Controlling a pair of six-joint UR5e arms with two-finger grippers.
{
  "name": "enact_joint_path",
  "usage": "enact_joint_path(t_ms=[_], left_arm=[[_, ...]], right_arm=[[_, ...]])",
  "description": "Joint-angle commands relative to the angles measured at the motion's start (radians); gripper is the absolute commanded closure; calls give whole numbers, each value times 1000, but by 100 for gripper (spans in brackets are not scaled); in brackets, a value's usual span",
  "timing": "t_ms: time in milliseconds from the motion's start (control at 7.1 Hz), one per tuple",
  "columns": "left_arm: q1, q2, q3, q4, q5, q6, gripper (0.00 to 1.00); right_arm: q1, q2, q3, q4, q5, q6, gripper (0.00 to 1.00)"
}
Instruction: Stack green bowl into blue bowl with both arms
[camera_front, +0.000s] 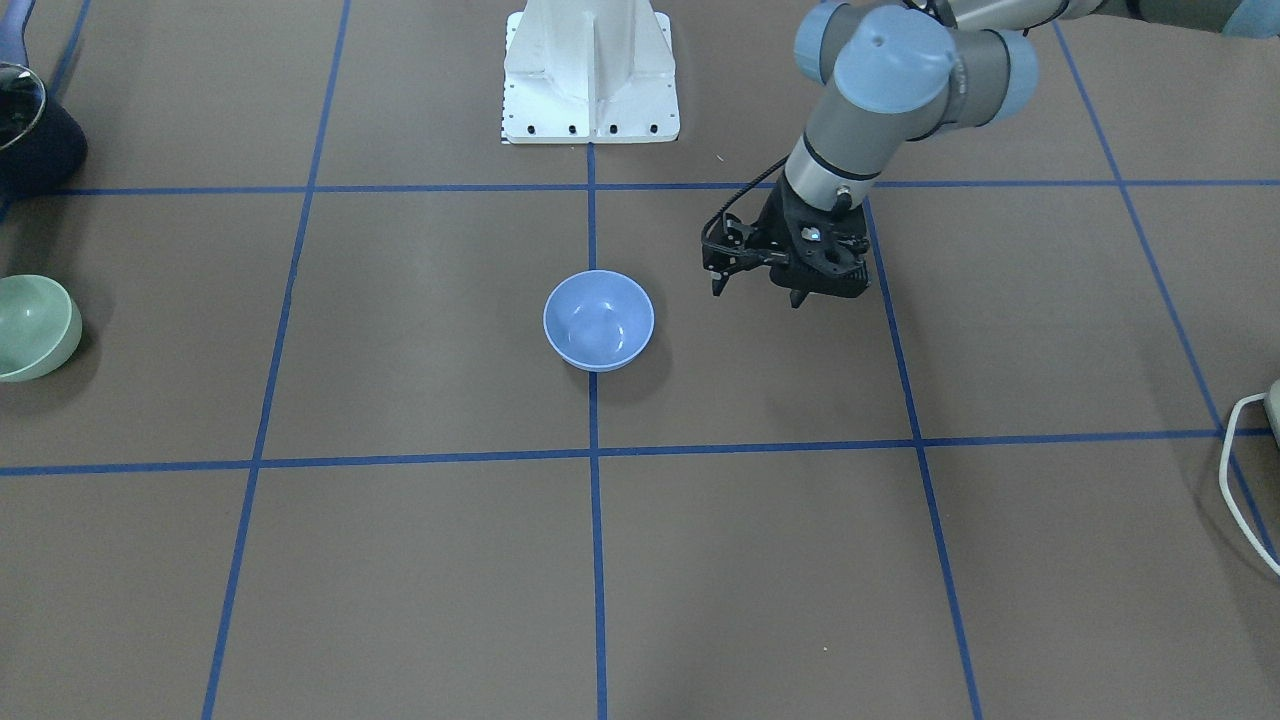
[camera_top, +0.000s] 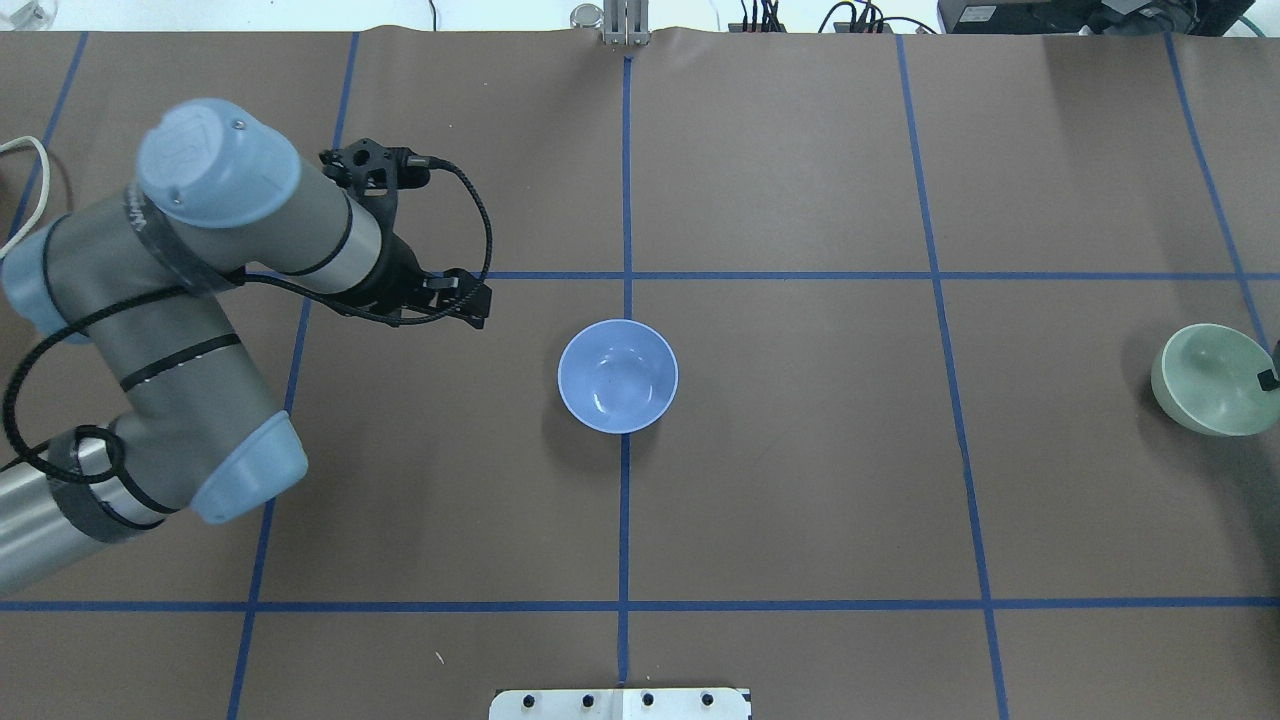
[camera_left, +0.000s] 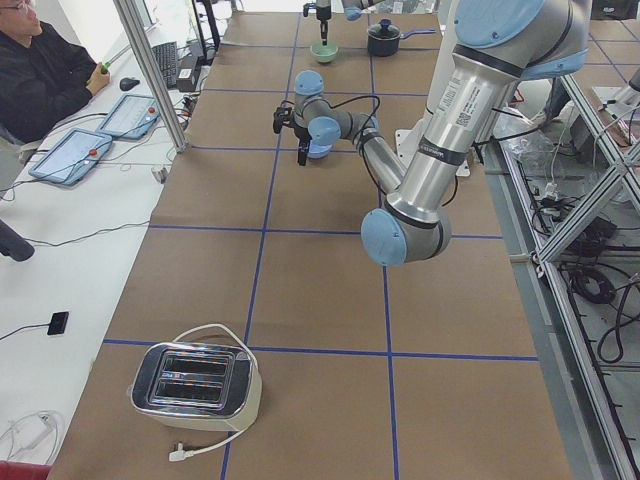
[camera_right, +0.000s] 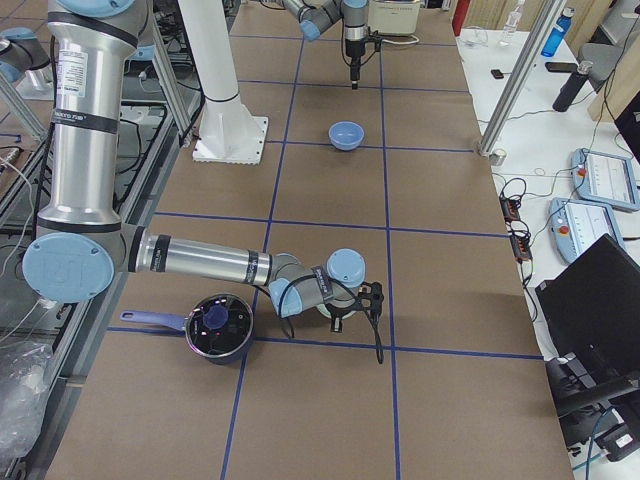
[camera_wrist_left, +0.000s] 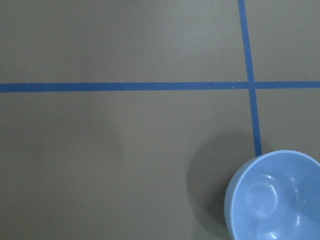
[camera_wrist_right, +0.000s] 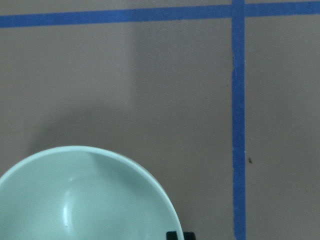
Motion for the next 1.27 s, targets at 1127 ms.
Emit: enact_joint_path(t_ms=[1127], left_arm=[[-527, 368, 172, -197, -266, 788, 3]], right_arm=[[-208, 322, 375, -200, -7, 647, 100]])
